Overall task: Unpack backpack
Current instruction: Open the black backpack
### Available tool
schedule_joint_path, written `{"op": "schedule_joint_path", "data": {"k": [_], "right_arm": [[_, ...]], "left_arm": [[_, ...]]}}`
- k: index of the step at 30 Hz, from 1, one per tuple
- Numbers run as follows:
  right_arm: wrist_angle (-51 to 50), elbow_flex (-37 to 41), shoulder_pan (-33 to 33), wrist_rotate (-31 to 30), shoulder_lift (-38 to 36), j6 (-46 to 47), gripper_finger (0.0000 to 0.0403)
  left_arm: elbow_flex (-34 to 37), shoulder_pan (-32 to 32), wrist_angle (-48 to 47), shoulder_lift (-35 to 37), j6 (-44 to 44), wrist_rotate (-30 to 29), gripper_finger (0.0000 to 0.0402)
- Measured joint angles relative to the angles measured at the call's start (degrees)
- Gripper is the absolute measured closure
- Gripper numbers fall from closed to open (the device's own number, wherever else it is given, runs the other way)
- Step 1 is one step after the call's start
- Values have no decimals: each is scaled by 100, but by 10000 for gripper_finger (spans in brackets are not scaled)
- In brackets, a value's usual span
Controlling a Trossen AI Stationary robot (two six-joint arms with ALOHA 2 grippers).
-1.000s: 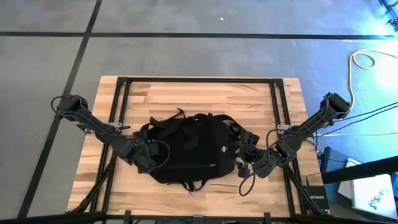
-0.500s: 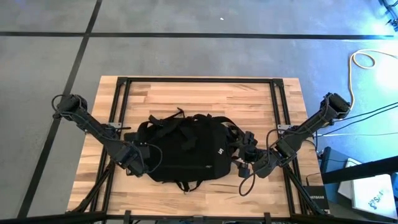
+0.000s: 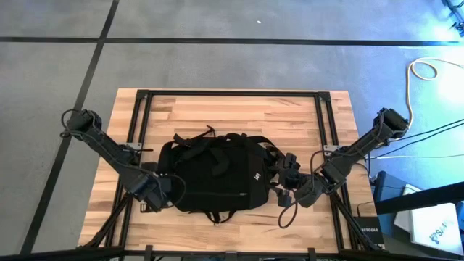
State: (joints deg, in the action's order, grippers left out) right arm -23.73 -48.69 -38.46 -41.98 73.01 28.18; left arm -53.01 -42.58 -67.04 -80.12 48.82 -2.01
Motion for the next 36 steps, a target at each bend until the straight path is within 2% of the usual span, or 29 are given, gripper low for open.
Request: {"op": "schedule_joint_path", "data": {"k": [6,12,15,19,21,24,28,32,36], "right_arm": [[2,0,0,0,0,0,123],[3,0,0,-56,0,0,123],[8,0,0,29,10,57,123],[11,2,55,960,278,124,123],[17,4,72,1095,475,125,123],[-8,4,72,1303,803,114,123],[-11,4,63,1922,1067,59,123],[-52,4,61,2434,1086,685,123],[-32,4,61,2516,1086,1273,123]], "left_arm": [[1,125,326,20,-87,42,349],[-229,437,960,26,-1050,-899,299],[-328,633,1667,26,-1834,-1306,287],[-337,866,3143,26,-2994,-1889,282],[-324,983,3893,-1,-3565,-2117,282],[-264,1254,4749,-111,-4259,-2035,282],[-264,1620,5581,-406,-4826,-1896,282],[-260,1909,6413,-832,-5738,-1664,282],[-260,2152,7453,-1362,-6817,-1109,282]]}}
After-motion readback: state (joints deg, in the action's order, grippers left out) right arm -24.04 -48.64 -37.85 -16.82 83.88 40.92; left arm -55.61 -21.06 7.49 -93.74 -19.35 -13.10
